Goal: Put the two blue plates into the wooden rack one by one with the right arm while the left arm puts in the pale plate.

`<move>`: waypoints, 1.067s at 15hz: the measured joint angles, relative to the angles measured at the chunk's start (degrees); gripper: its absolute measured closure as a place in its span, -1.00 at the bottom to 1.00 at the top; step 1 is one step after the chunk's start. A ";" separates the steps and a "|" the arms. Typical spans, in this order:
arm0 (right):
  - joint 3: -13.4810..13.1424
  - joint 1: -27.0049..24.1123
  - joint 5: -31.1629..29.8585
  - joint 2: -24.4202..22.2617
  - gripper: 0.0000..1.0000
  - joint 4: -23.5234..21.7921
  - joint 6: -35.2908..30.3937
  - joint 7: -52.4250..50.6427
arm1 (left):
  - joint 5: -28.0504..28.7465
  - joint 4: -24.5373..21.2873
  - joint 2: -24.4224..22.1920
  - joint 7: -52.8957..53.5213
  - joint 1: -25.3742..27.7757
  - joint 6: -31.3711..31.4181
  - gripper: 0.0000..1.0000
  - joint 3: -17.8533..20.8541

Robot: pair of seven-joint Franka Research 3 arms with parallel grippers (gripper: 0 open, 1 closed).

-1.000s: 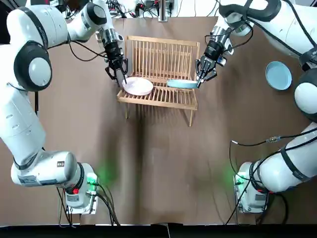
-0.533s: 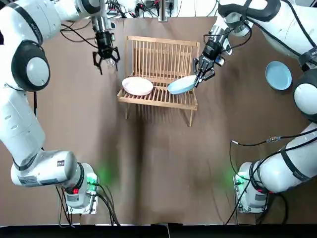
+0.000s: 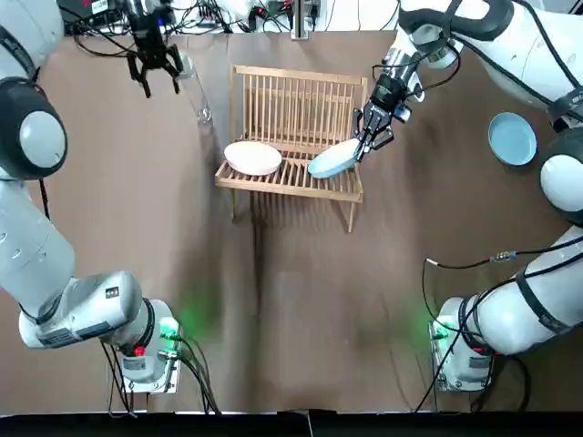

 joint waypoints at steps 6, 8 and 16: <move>0.00 2.08 0.67 0.75 0.52 -0.13 -0.20 0.30 | 4.16 2.53 -3.20 3.79 1.14 1.20 -0.98 -0.09; -0.19 2.08 0.71 0.77 0.44 -0.07 -1.44 0.33 | 4.26 3.17 -3.70 3.81 1.12 2.14 -0.98 -0.09; -1.79 -10.66 -20.88 0.37 -0.01 10.90 -8.45 -15.42 | 4.58 5.29 -5.82 3.79 2.24 3.51 -0.98 0.04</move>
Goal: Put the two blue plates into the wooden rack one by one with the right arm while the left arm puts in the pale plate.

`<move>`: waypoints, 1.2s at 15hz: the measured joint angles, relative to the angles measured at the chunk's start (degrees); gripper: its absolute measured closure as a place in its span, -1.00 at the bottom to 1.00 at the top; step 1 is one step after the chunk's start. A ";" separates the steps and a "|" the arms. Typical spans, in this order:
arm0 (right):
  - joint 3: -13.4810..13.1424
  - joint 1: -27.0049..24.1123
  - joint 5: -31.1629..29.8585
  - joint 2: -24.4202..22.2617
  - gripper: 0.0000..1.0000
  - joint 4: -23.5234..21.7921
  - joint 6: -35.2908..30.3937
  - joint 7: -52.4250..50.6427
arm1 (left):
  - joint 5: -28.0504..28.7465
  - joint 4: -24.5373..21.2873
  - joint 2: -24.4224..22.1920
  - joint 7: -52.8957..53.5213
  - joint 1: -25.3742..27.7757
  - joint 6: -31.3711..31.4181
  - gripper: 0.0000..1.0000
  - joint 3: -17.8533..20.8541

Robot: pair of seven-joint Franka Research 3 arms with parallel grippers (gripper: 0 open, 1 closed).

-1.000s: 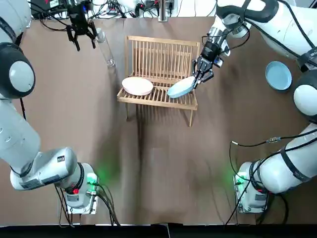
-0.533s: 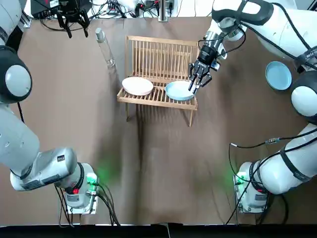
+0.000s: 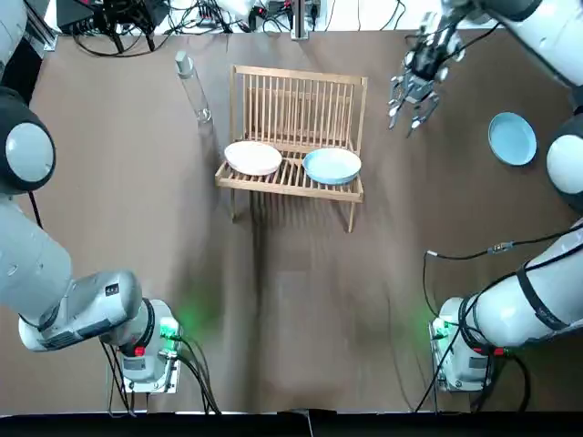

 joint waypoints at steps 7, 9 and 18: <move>-0.40 -16.13 -21.45 2.59 0.00 1.18 13.87 -28.82 | -0.38 0.40 -5.03 0.38 -7.52 0.43 -0.98 10.35; -0.46 -20.96 -25.52 5.00 0.00 1.16 20.30 -36.55 | -2.70 0.40 -7.69 0.64 -14.57 0.42 -0.99 18.57; -0.55 -41.04 -39.44 17.70 -0.22 1.54 50.01 -60.48 | -0.29 -6.26 -12.74 1.14 -19.36 6.51 -0.99 21.62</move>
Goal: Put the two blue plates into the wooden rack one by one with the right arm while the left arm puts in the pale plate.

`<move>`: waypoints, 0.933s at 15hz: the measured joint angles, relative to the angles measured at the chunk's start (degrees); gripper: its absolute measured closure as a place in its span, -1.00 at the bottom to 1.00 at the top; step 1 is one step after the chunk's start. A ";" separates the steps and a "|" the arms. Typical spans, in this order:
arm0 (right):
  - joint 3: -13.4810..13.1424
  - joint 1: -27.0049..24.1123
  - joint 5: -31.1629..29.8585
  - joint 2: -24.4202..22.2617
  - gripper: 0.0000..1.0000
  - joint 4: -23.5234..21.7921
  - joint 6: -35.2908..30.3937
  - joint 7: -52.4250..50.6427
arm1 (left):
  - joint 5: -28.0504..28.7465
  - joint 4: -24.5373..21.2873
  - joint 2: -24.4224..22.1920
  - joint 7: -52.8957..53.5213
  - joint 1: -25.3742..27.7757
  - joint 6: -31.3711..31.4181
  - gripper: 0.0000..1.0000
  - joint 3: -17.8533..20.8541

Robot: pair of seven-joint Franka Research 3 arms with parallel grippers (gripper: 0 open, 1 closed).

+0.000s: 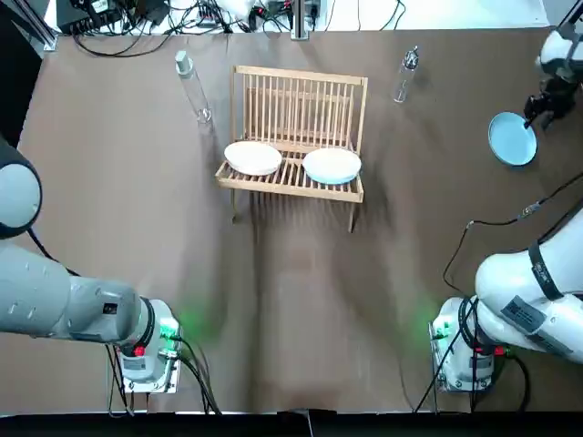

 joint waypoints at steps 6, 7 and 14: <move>0.43 -6.61 1.71 7.23 -0.21 3.95 6.17 -5.74 | 0.02 -0.27 0.06 1.07 0.08 0.00 -0.99 -0.07; 0.46 -6.83 2.05 8.00 -0.21 4.03 6.75 -5.95 | 0.02 -0.29 0.11 1.07 0.10 0.00 -0.99 -0.06; 0.66 -7.05 6.11 11.04 0.17 4.19 8.33 -6.71 | 0.02 -0.31 0.40 1.07 0.07 0.16 -0.99 -0.07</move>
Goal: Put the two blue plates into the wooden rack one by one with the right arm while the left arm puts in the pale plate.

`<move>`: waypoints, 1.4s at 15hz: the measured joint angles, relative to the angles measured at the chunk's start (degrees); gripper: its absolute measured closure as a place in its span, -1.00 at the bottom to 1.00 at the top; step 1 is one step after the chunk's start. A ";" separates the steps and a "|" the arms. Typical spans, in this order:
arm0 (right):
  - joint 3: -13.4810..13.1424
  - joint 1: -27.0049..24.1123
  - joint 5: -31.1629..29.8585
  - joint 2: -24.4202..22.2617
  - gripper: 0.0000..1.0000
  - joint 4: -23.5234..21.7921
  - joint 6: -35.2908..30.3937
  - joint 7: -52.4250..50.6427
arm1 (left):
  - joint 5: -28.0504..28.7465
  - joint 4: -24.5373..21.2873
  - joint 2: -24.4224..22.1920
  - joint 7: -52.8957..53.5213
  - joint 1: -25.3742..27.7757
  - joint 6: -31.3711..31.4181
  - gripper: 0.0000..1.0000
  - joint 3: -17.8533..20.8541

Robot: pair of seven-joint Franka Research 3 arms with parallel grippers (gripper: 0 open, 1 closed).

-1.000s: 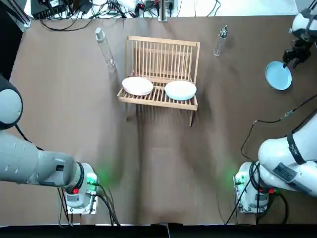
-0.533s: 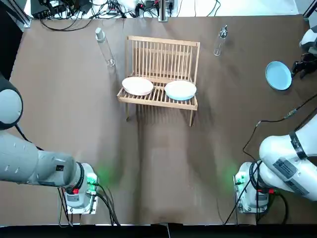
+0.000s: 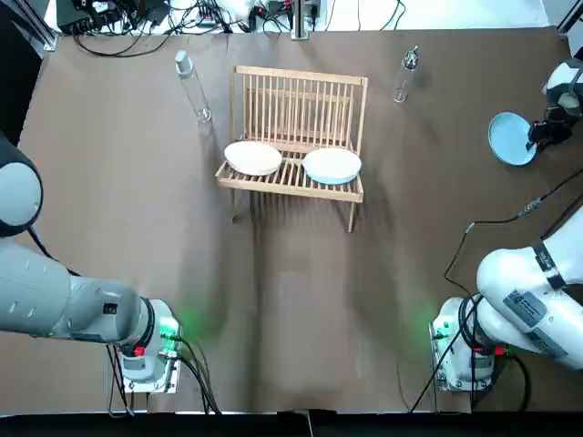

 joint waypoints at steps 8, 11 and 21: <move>1.02 2.15 0.20 -0.12 0.86 3.20 -12.74 -0.31 | 0.00 0.04 0.00 0.00 0.08 0.22 -0.99 0.09; 1.12 5.23 0.16 -1.62 0.94 8.00 -30.69 -0.29 | 0.00 0.04 0.00 0.00 0.09 0.22 -0.99 0.13; 1.33 21.12 1.15 -18.61 0.94 11.24 -86.73 21.33 | 0.03 0.04 0.00 0.00 0.09 0.22 -0.99 0.12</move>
